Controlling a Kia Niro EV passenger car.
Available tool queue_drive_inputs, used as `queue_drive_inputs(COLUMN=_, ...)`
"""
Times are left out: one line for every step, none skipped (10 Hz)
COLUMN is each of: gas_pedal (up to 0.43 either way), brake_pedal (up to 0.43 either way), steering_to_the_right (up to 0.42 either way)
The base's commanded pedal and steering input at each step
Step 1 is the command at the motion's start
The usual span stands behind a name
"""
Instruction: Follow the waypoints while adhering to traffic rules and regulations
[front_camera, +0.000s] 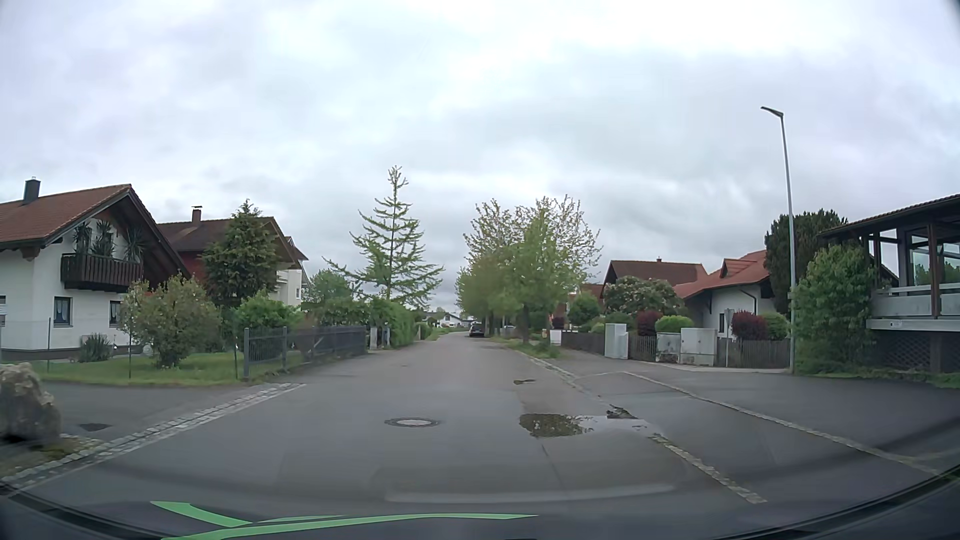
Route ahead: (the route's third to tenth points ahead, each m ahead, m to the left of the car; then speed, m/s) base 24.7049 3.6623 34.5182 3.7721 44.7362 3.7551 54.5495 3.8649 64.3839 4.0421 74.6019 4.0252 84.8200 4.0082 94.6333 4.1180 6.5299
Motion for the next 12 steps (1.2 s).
queue_drive_inputs(gas_pedal=0.079, brake_pedal=0.0, steering_to_the_right=0.004)
queue_drive_inputs(gas_pedal=0.087, brake_pedal=0.0, steering_to_the_right=0.004)
queue_drive_inputs(gas_pedal=0.087, brake_pedal=0.0, steering_to_the_right=0.004)
queue_drive_inputs(gas_pedal=0.087, brake_pedal=0.0, steering_to_the_right=0.004)
queue_drive_inputs(gas_pedal=0.087, brake_pedal=0.0, steering_to_the_right=0.003)
queue_drive_inputs(gas_pedal=0.087, brake_pedal=0.0, steering_to_the_right=0.003)
queue_drive_inputs(gas_pedal=0.087, brake_pedal=0.0, steering_to_the_right=0.003)
queue_drive_inputs(gas_pedal=0.098, brake_pedal=0.0, steering_to_the_right=0.003)
queue_drive_inputs(gas_pedal=0.098, brake_pedal=0.0, steering_to_the_right=0.003)
queue_drive_inputs(gas_pedal=0.098, brake_pedal=0.0, steering_to_the_right=0.002)
queue_drive_inputs(gas_pedal=0.098, brake_pedal=0.0, steering_to_the_right=0.002)
queue_drive_inputs(gas_pedal=0.098, brake_pedal=0.0, steering_to_the_right=0.002)
